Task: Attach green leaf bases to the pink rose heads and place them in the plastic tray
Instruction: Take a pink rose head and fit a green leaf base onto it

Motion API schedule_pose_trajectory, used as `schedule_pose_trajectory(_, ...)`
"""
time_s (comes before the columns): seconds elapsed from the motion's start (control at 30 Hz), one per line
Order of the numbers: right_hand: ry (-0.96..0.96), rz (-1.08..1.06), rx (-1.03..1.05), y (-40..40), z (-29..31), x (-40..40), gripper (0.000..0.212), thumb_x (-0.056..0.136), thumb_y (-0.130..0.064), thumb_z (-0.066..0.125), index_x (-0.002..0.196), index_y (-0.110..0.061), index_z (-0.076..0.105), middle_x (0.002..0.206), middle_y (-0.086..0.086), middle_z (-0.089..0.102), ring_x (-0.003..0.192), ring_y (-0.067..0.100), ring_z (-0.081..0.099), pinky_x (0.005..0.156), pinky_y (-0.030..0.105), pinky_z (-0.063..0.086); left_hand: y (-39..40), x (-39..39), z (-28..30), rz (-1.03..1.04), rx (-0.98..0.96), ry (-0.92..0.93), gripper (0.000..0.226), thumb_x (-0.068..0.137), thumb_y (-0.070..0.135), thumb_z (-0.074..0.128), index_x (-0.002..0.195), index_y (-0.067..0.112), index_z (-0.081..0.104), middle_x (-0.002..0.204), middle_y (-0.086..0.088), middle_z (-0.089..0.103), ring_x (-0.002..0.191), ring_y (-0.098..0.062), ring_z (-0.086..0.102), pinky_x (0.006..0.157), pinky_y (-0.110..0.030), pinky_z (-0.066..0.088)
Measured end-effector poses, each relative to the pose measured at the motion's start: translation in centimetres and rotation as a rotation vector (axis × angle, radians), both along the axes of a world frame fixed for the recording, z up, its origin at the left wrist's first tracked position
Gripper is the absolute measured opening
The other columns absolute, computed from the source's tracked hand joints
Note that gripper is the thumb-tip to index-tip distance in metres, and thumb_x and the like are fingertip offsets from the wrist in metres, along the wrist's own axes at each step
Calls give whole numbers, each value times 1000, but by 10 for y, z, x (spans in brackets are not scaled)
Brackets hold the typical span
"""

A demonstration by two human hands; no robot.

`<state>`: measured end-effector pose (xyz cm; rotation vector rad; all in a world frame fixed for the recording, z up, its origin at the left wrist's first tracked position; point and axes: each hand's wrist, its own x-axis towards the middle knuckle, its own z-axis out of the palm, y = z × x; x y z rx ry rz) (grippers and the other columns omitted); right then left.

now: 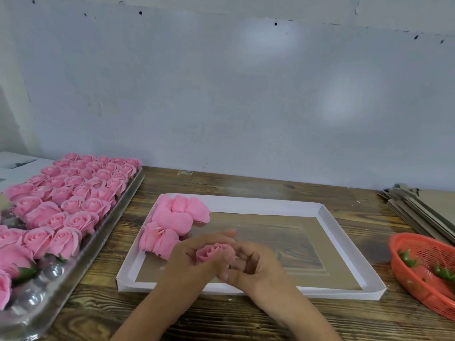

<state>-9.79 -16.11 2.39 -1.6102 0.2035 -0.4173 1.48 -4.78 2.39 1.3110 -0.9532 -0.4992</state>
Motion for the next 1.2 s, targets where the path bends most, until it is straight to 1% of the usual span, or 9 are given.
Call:
schedule_pose_trajectory(0.1, -19, 0, 8, 1, 1, 0, 33, 88, -5, 69, 120, -14, 68, 114, 5, 74, 109, 21, 69, 90, 25, 54, -2, 0, -4, -13, 83, -8, 47, 54, 47, 85, 96, 26, 79, 107, 6, 77, 103, -18, 71, 81, -25, 59)
schedule_pose_trajectory(0.2, -35, -23, 33, 2, 2, 0, 33, 86, -1, 68, 117, -12, 69, 110, 12, 74, 106, 27, 70, 92, 35, 55, 2, 3, -4, -1, 77, -6, 78, 47, 68, 88, 118, 42, 69, 117, 13, 71, 109, -9, 68, 84, -24, 58)
schedule_pose_trajectory(0.4, 50, 26, -30, 5, 0, 0, 36, 83, 2, 67, 118, -8, 68, 112, 20, 72, 112, 42, 63, 103, 60, 44, 5, 1, 6, 44, -45, 33, 51, 65, 80, 69, 88, 35, 81, 119, 13, 73, 115, -6, 66, 83, -23, 58)
schedule_pose_trajectory(0.57, 17, -1, -48, 5, 4, -2, 30, 89, 0, 66, 117, -13, 69, 109, 5, 75, 106, 18, 70, 87, 27, 56, 0, -2, 5, -72, 64, 20, 31, 63, 40, 91, 88, 23, 82, 107, 12, 77, 103, -15, 71, 79, -17, 56)
schedule_pose_trajectory(0.73, -54, -42, -4, 6, 5, 1, 33, 79, -8, 76, 109, -19, 72, 106, 10, 76, 103, 28, 71, 93, 39, 56, 5, -2, 5, 8, 43, 48, 96, 38, 76, 86, 123, 36, 66, 120, 13, 71, 109, -7, 68, 82, -22, 58)
schedule_pose_trajectory(0.87, 15, -163, -44, 10, -3, 6, 40, 68, -4, 81, 86, -37, 68, 89, 6, 77, 73, 16, 72, 74, 32, 58, 8, -3, 8, 66, -82, 28, 64, 57, 78, 77, 103, 34, 77, 119, 8, 72, 111, -8, 68, 85, -18, 55)
schedule_pose_trajectory(1.0, 38, -170, -65, 14, -6, 6, 37, 73, -1, 80, 98, -25, 66, 91, 0, 76, 74, 8, 72, 65, 18, 55, 0, -9, 3, 94, -60, 32, 16, 69, 31, 82, 82, 22, 83, 109, 12, 77, 105, -7, 70, 80, -14, 54)
schedule_pose_trajectory(1.1, 21, -175, -82, 16, -4, 4, 40, 77, 6, 71, 101, -26, 66, 93, -10, 75, 83, 2, 71, 68, 15, 54, -2, -11, 0, 58, 22, 8, 22, 70, 7, 83, 89, 18, 82, 110, 13, 76, 104, -7, 71, 79, -14, 54)
schedule_pose_trajectory(1.2, -22, -238, -105, 17, -1, 5, 39, 73, 9, 74, 94, -24, 67, 83, -2, 75, 76, 4, 69, 68, 16, 53, -1, -8, 0, 66, 72, -23, 44, 64, 21, 95, 103, 30, 77, 109, 12, 76, 101, -7, 71, 79, -14, 54)
